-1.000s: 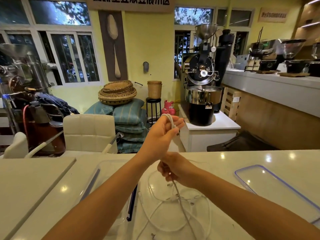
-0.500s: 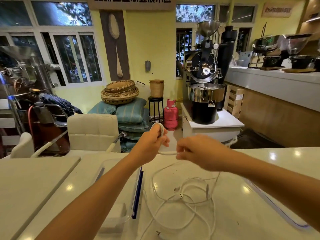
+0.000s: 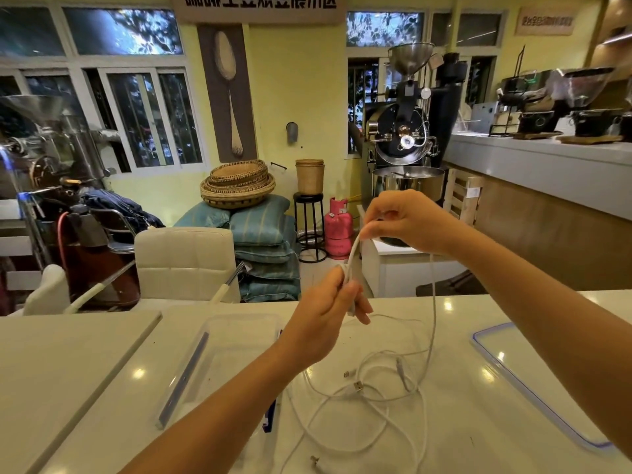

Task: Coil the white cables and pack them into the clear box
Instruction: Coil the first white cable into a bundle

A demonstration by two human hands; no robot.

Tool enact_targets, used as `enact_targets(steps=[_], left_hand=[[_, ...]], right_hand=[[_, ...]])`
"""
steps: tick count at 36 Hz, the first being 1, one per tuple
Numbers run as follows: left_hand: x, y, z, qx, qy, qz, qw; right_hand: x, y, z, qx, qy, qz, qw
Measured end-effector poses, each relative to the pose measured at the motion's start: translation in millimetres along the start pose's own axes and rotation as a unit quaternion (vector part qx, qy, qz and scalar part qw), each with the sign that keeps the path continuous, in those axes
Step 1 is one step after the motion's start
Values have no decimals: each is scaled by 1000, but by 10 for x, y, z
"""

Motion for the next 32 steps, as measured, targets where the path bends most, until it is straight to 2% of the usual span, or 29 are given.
enact_targets(steps=[7,13,15,16,17,19,21,23,24,26,29,32], left_hand=[[67,-6,-227,60,-37,2,998],[-20,10,-372,123,-42,13,991],[-47,40,-429,110,-43,-1,993],[-54,42,-469,104,-45,-10,993],[-63,51,-496,107,-43,-20,993],[-104,80,-487,120,-21,-41,992],[-167,162,-454,106,-20,-57,993],[-234,242,-396,59,-27,-55,996],[-270,285,-331,28,-22,-61,997],[-330,344,-218,-17,-18,-74,997],[-382,400,-155,-76,-29,-93,992],[-428,486,-103,-121,-36,-104,987]], right_hand=[[61,-298,-282,-184,-51,-33,981],[169,-777,-321,-340,-79,-49,936],[211,-925,-226,-405,-57,-64,910],[239,-962,-166,-414,-52,-82,905],[259,-1035,-170,-368,-58,-87,924],[326,-1221,-151,-329,-87,-52,939],[392,-1417,-129,-328,-114,-13,938],[475,-1537,-90,-387,-156,10,909],[512,-1575,-67,-431,-187,16,883],[555,-1591,-28,-453,-217,20,864],[591,-1576,60,-420,-219,59,878],[669,-1568,131,-343,-221,117,906]])
Point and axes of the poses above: each hand's wrist, its own x-axis away from the middle knuckle, its own y-axis out of the back of the hand, z = x × y, the point moved 10 cm from there along -x, towards the middle knuckle, and after that the axes turned 10 degrees about y, right-handed, at the moved point
